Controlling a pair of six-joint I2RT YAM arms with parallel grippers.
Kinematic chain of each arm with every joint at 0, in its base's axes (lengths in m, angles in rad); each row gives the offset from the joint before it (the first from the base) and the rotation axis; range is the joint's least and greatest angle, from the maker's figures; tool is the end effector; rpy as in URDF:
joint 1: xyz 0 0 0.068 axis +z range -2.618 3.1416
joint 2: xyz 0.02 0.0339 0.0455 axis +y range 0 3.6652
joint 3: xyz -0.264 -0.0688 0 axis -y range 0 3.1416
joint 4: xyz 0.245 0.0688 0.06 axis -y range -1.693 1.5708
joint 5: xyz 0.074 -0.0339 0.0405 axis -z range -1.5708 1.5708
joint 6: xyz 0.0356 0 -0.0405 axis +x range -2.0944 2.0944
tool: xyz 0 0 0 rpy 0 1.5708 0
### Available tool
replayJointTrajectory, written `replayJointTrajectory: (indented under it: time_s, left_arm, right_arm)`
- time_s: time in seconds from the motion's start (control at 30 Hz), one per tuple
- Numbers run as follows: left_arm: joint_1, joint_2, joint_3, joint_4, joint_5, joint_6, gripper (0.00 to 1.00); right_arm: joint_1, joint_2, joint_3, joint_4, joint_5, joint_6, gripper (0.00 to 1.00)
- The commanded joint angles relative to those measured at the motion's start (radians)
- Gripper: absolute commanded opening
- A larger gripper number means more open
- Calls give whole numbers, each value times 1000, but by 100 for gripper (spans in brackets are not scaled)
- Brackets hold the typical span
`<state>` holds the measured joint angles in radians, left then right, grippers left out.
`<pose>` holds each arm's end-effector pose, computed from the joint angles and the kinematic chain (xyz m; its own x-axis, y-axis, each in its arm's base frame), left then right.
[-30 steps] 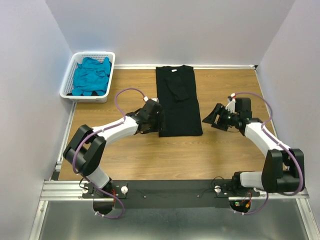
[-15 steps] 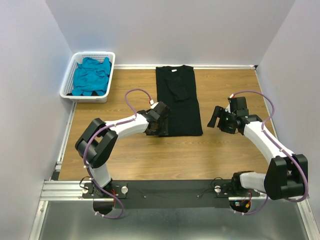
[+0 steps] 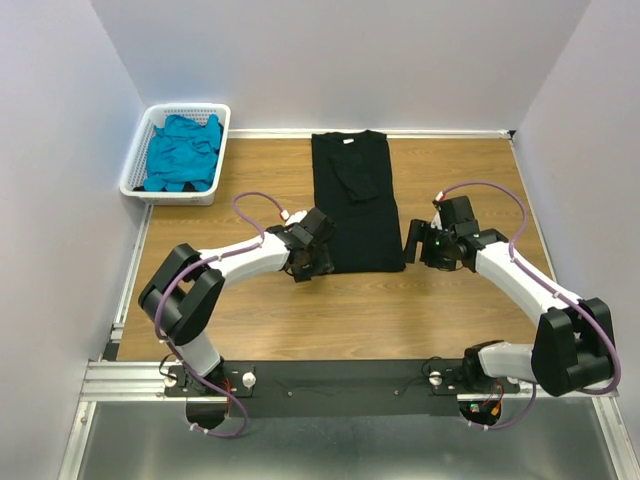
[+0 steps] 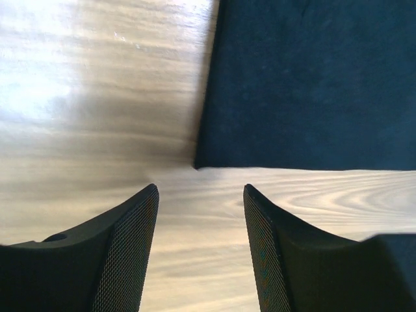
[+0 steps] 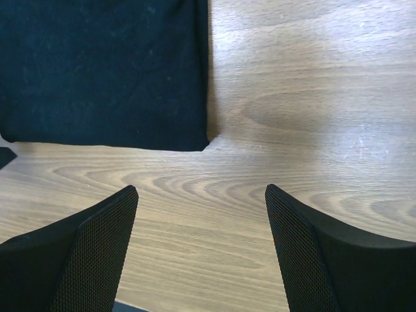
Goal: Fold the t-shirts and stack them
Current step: Fold the tshirt
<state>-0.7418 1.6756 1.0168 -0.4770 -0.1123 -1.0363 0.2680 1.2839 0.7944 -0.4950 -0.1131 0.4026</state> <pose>0.2417 -0.2161 0.1743 -0.8884 -0.3458 -0.3021 -0.2511 0.9167 -0.3109 0.2403 0.0701 0.2134 -0.8657 0.1660 -0.4722 0.0173 0.9527 0.3033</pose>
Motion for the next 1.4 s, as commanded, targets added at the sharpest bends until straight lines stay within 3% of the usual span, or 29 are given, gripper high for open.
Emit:
replayJointTrajectory:
  time_s: [0.0, 0.27, 0.57, 1.37]
  left_arm:
    - [-4, -51, -11, -6, 22, -218, 63]
    - [-13, -68, -84, 75, 65, -499, 64]
    - [-42, -77, -123, 135, -64, -737, 66]
    - [-28, 22, -182, 219, -170, -924, 59]
  right_arm:
    - [19, 14, 3, 24, 26, 12, 87]
    - [34, 12, -24, 67, -14, 33, 87]
    - [34, 6, -58, 95, -43, 30, 87]
    - [34, -32, -96, 107, -53, 30, 87]
